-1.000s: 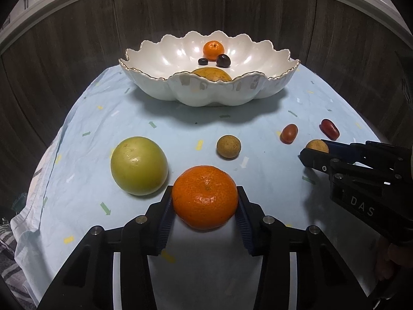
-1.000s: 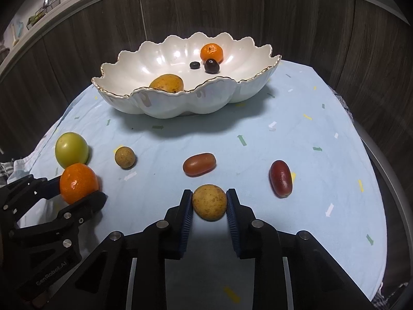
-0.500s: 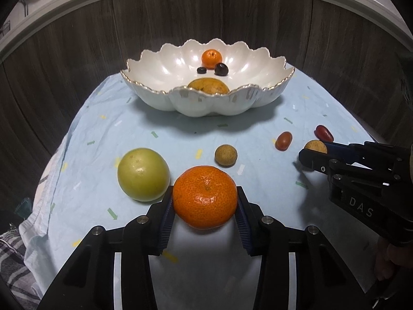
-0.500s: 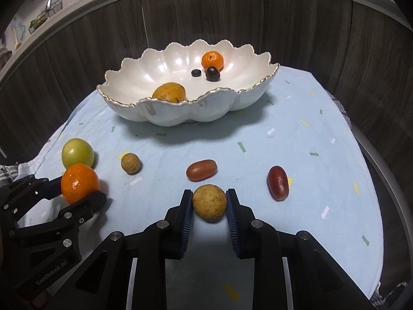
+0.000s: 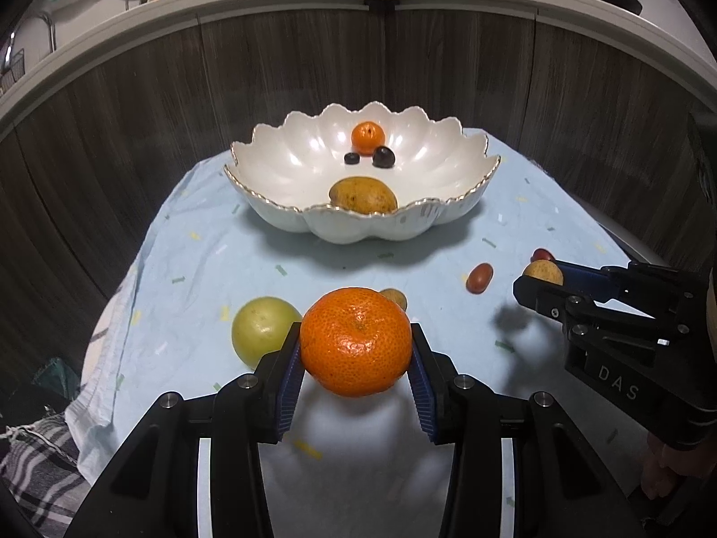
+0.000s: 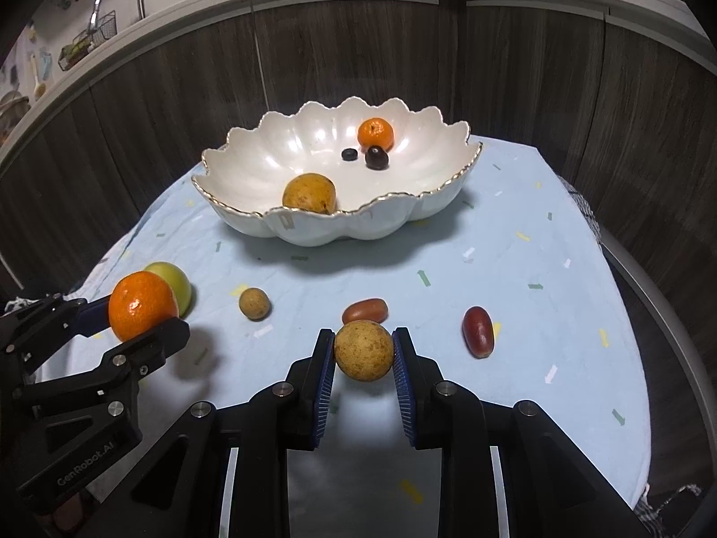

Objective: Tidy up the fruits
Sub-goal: 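Carry the tangerine and brown fruit over the white bowl with both tools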

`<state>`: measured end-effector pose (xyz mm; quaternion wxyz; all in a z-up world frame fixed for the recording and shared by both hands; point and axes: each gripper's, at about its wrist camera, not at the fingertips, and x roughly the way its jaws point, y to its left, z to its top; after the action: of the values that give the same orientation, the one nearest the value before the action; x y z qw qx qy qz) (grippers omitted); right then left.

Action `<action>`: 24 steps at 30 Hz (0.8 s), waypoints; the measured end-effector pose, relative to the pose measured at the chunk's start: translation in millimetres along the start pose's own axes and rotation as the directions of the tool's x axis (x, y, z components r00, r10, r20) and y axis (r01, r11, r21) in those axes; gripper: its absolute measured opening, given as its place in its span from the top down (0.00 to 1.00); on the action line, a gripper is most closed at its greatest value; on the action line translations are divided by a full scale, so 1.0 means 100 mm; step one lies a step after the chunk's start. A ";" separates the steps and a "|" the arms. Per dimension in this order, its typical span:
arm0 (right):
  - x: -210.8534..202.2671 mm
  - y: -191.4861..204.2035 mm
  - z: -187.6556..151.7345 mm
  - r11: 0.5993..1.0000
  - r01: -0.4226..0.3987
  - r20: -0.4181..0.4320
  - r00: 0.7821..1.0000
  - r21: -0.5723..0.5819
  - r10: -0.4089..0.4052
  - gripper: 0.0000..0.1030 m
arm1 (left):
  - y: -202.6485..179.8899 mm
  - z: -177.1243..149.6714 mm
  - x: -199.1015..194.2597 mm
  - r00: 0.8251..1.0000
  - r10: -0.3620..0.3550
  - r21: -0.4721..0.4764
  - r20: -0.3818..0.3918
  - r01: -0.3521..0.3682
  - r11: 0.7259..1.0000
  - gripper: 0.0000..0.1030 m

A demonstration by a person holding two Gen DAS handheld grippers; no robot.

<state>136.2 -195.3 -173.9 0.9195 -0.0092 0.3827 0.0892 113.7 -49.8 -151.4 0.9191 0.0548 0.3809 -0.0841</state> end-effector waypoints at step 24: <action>-0.31 0.03 0.32 0.999 0.043 0.047 0.998 -0.005 -0.042 0.74 | 0.09 0.40 -0.28 0.999 -0.017 -0.019 0.041 0.017 1.000 0.59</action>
<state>136.9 -194.4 -128.8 0.9300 -0.0180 0.3603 0.0710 123.8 -44.2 -102.6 0.9265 0.0408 0.3634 -0.0893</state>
